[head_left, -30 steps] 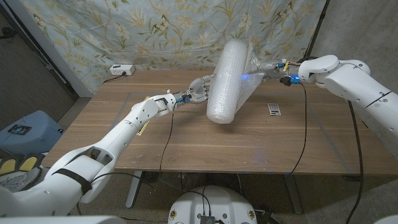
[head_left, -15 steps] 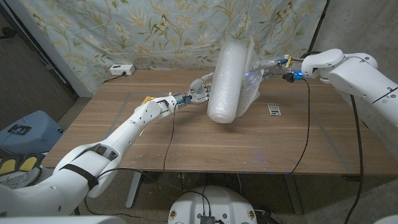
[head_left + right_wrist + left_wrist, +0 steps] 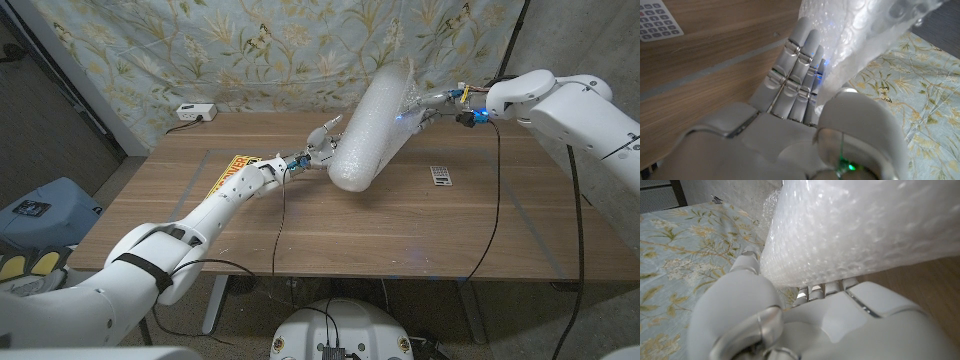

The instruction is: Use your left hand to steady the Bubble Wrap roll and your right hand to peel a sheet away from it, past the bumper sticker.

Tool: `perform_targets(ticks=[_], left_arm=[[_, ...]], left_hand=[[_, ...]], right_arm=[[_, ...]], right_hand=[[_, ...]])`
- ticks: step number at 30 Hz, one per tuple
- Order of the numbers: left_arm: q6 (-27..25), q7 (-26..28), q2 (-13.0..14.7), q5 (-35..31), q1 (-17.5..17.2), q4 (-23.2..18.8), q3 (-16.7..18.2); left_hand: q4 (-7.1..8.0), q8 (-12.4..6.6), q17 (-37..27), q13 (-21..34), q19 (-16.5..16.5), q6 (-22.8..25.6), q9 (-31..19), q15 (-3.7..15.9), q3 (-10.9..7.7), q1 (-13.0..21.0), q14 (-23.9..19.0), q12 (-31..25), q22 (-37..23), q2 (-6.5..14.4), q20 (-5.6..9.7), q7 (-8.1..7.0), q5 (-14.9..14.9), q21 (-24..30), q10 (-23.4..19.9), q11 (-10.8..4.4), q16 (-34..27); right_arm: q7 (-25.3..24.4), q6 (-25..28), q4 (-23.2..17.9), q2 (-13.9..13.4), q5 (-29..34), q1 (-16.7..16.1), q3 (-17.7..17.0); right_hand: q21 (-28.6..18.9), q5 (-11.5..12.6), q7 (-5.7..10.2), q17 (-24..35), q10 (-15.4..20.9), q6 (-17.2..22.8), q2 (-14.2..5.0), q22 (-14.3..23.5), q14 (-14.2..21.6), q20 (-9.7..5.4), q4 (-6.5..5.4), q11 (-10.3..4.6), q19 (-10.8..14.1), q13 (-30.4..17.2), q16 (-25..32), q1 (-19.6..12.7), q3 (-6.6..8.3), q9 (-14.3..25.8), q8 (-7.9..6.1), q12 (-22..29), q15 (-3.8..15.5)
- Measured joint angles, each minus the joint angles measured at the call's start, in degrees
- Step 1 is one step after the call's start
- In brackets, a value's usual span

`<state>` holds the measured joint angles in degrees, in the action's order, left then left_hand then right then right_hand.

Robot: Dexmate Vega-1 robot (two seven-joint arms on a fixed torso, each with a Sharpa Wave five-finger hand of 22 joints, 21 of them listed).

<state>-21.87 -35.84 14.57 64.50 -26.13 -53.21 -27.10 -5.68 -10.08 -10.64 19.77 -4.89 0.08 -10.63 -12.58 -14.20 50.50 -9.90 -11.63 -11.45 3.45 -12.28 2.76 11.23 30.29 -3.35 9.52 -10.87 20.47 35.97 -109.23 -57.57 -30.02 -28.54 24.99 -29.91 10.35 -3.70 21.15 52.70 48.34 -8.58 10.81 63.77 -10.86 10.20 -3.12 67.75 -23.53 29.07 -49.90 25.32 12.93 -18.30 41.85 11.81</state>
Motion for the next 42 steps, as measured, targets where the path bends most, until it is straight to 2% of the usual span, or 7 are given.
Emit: perform_targets(ticks=[5,6,10,17,22,28,42], left_arm=[[0.5,-0.9,-0.2,0.1,0.2,0.5,0.0],[0.6,-1.0,-0.8,0.1,0.7,2.2,0.0],[1.0,-1.6,-1.1,0.1,1.1,3.1,-0.1],[1.5,-2.2,-1.5,-0.4,1.7,4.4,-0.4],[1.6,-2.2,-1.6,-0.7,1.8,4.5,-0.6],[1.6,-2.2,-1.4,-1.1,1.9,4.5,-0.9],[1.5,-2.0,-0.8,-1.8,2.3,4.0,-1.3]], left_hand=[[0.0,0.0,0.0,-0.1,0.0,0.0,0.0,0.0,0.0,-0.2,0.0,0.0,0.0,0.2,0.0,0.0,0.0,0.0,0.0,0.0,0.0],[0.0,0.0,0.0,-0.1,0.0,0.0,0.0,0.0,0.0,-0.2,0.0,0.0,0.0,0.2,0.0,0.0,0.0,0.0,0.0,0.0,0.0],[0.0,0.0,0.0,-0.1,0.2,0.0,0.0,0.0,0.0,-0.2,0.0,0.0,0.0,0.2,0.21,0.0,0.0,0.0,0.0,0.0,0.0],[0.0,-0.32,0.0,-0.1,0.2,0.0,0.0,0.21,-0.01,-0.2,0.2,0.0,0.0,0.2,0.22,0.0,0.0,0.0,0.0,0.0,0.0],[-0.01,-0.32,0.0,-0.1,0.2,0.0,0.0,0.31,-0.01,-0.2,0.3,0.0,0.0,0.2,0.21,0.0,0.0,-0.2,0.0,0.0,0.0],[-0.01,-0.32,0.0,-0.4,0.4,0.0,0.0,0.0,-0.01,-0.5,0.6,0.0,0.0,0.5,0.41,0.0,0.0,-0.2,0.2,-0.22,0.0],[-0.01,-0.32,0.0,-0.4,0.7,0.0,0.0,0.08,-0.02,-0.5,1.1,0.0,0.0,0.5,0.1,0.0,0.0,-0.2,0.3,-0.31,0.3]], right_arm=[[-0.1,0.1,-0.4,-0.1,0.0,0.0,-0.5],[-0.4,0.2,-0.5,-0.2,0.0,-0.1,-0.5],[-0.5,0.2,-0.7,-0.3,0.0,-0.3,-0.9],[-0.7,-0.9,-1.6,-1.1,0.0,-1.4,-2.2],[-1.2,-2.5,-2.6,-1.9,-0.4,-2.7,-3.7],[-1.6,-4.0,-3.8,-2.8,-0.7,-4.2,-5.2],[-2.2,-7.4,-6.2,-4.5,-0.8,-7.4,-8.6]], right_hand=[[0.0,0.0,0.21,0.0,0.6,0.4,0.34,0.0,0.9,-0.19,0.0,0.0,0.2,0.2,0.0,-0.7,0.33,0.3,0.0,0.4,0.43],[0.0,0.0,0.21,0.0,0.7,0.4,0.23,0.0,1.0,-0.19,-0.08,-0.08,0.2,0.2,0.0,-0.8,0.54,0.3,0.0,0.4,0.36],[-0.4,0.0,0.51,0.3,0.7,0.7,0.26,0.0,1.2,-0.19,-0.09,-0.09,0.2,0.2,0.0,-1.2,0.54,0.5,0.0,0.4,0.59],[-0.9,0.1,0.75,0.7,1.4,1.6,0.14,0.0,2.0,-0.51,-0.24,-0.74,0.5,0.0,0.0,-1.8,0.7,0.8,-0.3,0.8,0.99],[-1.3,0.3,1.21,1.1,1.9,2.3,-0.03,0.0,2.7,-0.61,0.0,-1.31,0.6,-0.1,0.0,-2.6,0.94,1.1,-0.4,1.2,1.28],[-1.3,0.3,1.33,1.5,1.9,2.8,0.18,0.0,3.2,-0.61,-0.08,-1.32,0.6,-0.3,0.0,-3.3,1.49,1.4,-0.4,1.4,1.36],[-2.1,0.2,1.86,2.4,2.8,3.7,0.33,0.3,4.0,-0.6,-0.24,-1.53,0.6,-0.6,-0.3,-4.2,1.65,2.1,-0.85,2.0,1.39]])
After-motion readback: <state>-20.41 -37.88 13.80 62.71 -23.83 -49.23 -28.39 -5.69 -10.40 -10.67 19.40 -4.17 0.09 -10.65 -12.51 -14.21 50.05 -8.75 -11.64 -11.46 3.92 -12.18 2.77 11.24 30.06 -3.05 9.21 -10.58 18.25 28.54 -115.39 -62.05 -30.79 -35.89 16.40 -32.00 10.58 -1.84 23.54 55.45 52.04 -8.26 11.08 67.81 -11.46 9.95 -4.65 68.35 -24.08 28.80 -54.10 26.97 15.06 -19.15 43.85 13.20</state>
